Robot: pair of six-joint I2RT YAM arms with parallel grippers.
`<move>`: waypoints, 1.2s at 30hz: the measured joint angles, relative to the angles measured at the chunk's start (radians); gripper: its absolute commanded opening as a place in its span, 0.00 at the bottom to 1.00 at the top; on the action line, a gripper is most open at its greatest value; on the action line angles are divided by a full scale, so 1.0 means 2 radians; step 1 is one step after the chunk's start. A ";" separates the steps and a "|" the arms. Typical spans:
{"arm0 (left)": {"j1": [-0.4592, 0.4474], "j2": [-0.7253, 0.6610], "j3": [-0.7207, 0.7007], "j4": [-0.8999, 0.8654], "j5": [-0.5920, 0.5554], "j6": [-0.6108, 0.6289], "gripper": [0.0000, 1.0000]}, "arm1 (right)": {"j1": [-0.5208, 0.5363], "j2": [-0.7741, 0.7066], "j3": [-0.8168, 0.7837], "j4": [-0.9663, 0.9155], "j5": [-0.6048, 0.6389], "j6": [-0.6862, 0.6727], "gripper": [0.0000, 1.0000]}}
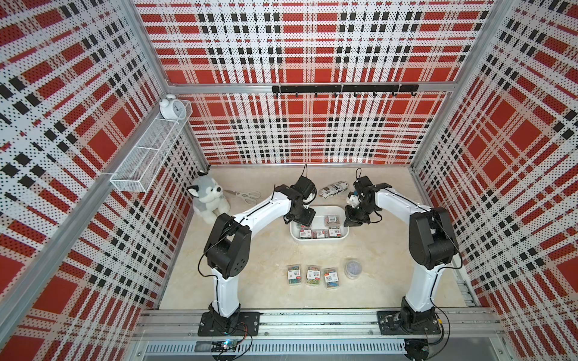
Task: Take the paper clips out of the storage box
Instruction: Pick up the boxed paper clips from the storage box.
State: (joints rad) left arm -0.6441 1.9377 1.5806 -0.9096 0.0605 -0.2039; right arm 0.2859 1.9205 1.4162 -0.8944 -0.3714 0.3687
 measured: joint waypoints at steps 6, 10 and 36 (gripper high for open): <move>-0.049 0.045 0.059 -0.073 0.001 -0.126 0.64 | 0.000 0.000 -0.001 0.001 -0.003 0.001 0.03; -0.053 0.054 0.065 -0.094 -0.011 -0.197 0.66 | 0.000 0.000 -0.001 0.001 -0.004 0.000 0.03; -0.005 0.131 0.099 -0.072 -0.064 -0.287 0.70 | 0.000 0.000 -0.001 0.006 -0.011 -0.001 0.03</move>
State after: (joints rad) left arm -0.6540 2.1990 1.7782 -1.0546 -0.0681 -0.7773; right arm 0.2859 1.9205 1.4143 -0.8818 -0.3927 0.3676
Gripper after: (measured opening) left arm 0.695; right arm 0.096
